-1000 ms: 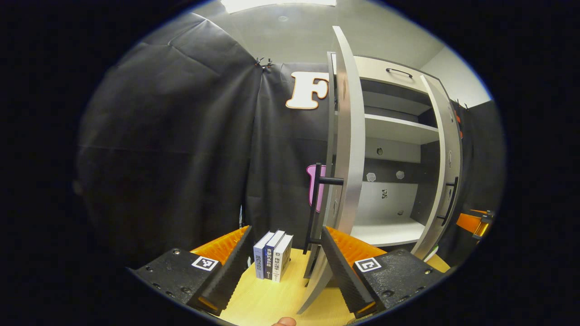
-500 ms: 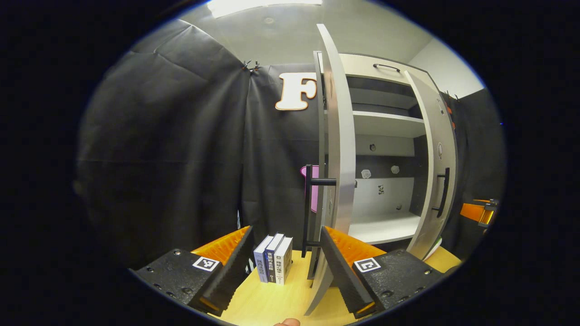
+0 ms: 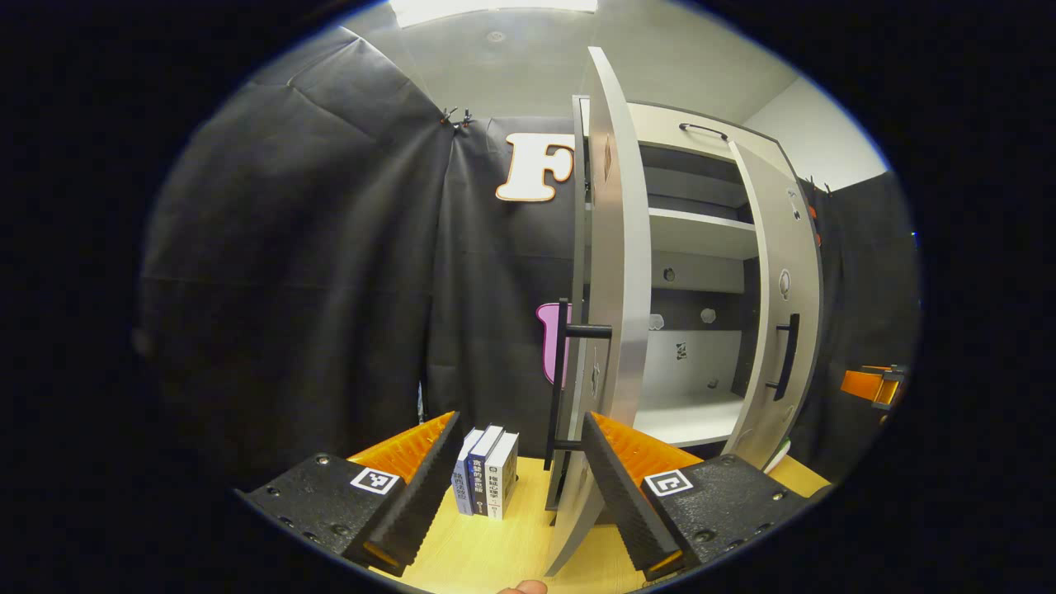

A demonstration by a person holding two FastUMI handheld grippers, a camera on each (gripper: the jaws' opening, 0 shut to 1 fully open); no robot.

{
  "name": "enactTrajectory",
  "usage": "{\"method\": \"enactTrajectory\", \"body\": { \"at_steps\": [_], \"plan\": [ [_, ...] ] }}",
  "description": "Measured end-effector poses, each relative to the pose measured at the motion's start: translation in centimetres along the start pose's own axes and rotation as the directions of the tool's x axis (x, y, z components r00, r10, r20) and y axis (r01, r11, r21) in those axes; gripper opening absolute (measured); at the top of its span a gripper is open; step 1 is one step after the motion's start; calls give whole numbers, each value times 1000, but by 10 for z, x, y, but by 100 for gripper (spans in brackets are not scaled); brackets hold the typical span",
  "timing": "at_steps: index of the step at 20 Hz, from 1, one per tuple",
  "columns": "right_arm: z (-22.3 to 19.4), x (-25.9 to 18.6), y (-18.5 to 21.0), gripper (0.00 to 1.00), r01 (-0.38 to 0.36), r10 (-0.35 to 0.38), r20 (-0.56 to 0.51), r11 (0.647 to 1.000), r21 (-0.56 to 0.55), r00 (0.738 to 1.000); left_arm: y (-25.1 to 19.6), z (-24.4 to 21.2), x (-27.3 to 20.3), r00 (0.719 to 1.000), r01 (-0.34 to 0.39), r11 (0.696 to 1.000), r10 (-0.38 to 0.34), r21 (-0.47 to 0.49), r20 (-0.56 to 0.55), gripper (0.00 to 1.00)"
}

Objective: Grasp the bottle in the cabinet with the left hand and place it on the coaster, then close the right door with the right hand and the left door with the left hand.

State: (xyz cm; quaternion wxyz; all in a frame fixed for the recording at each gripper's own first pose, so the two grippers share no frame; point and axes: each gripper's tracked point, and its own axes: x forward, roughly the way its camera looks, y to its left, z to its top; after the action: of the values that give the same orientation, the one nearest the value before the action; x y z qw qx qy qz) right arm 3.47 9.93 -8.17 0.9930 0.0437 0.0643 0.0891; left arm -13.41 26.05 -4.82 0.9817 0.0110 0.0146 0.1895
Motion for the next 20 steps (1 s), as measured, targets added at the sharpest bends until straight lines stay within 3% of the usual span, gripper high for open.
{"method": "enactTrajectory", "body": {
  "at_steps": [7,14,15,17,18,20],
  "plan": [
    [-2,-7,-18,98,29,-29,-8,1000,-2,1000,-12,-3,9,997,76,997,-76,35,-2,92],
    [-7,-16,-37,98,61,-61,-20,998,1,998,-68,-11,12,984,179,983,-178,36,-29,92],
    [-7,-16,-41,98,66,-66,-21,998,2,998,-77,-10,13,981,195,980,-194,28,-25,87],
    [-6,-18,-49,99,79,-79,-20,997,5,997,-96,-12,18,972,232,972,-231,26,-33,92],
    [-4,-18,-53,94,86,-86,-18,996,6,996,-105,-13,20,968,250,968,-249,30,-36,92],
    [-4,-23,-62,98,104,-104,-16,995,5,994,-122,-15,25,959,283,958,-282,35,-37,92]
  ]
}}
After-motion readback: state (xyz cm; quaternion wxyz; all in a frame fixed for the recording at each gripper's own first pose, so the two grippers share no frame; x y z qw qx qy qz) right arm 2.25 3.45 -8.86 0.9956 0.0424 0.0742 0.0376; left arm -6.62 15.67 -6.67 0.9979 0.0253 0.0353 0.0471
